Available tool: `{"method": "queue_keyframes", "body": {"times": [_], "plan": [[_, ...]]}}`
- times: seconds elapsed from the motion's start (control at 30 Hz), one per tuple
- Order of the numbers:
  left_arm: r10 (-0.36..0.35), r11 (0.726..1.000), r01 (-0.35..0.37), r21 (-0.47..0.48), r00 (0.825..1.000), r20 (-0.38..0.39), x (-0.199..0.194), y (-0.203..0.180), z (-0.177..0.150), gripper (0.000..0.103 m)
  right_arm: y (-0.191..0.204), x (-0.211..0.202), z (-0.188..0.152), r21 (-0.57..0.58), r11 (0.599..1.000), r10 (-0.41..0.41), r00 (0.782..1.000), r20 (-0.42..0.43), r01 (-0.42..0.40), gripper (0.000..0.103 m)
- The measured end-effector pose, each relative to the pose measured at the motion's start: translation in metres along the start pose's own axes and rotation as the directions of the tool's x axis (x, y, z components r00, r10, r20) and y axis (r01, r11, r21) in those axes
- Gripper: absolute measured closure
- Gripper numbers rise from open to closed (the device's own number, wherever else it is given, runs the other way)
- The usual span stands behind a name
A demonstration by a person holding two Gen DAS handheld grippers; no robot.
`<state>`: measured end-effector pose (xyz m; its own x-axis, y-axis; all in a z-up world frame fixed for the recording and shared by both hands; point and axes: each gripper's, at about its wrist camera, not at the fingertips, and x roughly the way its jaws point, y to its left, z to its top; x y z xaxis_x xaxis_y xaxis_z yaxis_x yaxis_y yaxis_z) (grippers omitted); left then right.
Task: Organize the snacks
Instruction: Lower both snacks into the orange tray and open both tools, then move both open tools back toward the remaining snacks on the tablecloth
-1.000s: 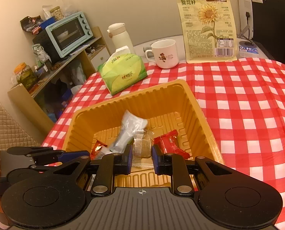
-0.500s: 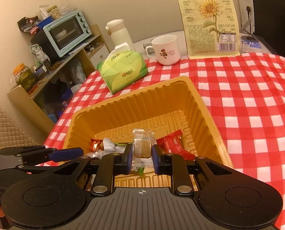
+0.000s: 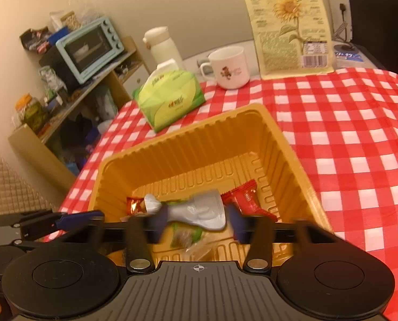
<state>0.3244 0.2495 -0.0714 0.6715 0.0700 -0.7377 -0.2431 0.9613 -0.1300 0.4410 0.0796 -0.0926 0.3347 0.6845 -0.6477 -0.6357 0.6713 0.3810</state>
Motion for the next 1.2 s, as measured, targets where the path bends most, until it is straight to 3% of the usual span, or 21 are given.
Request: {"method": "queue_keyframes", "body": {"times": [0.33, 0.77, 1.2], "plan": [[0.027, 1.0, -0.027, -0.01, 0.999, 0.021, -0.015, -0.007, 0.001, 0.022, -0.01, -0.021, -0.001, 0.05, 0.998, -0.024, 0.999, 0.031, 0.023, 0.021], [0.078, 0.997, -0.076, -0.026, 0.992, 0.101, -0.064, -0.033, -0.015, 0.011, -0.012, -0.079, -0.018, 0.069, 0.998, -0.013, 0.996, 0.087, 0.007, 0.016], [0.035, 0.998, -0.04, 0.042, 0.992, 0.122, -0.121, -0.093, -0.073, 0.007, -0.035, -0.158, -0.081, 0.059, 0.998, -0.037, 0.995, 0.093, 0.032, 0.015]]}}
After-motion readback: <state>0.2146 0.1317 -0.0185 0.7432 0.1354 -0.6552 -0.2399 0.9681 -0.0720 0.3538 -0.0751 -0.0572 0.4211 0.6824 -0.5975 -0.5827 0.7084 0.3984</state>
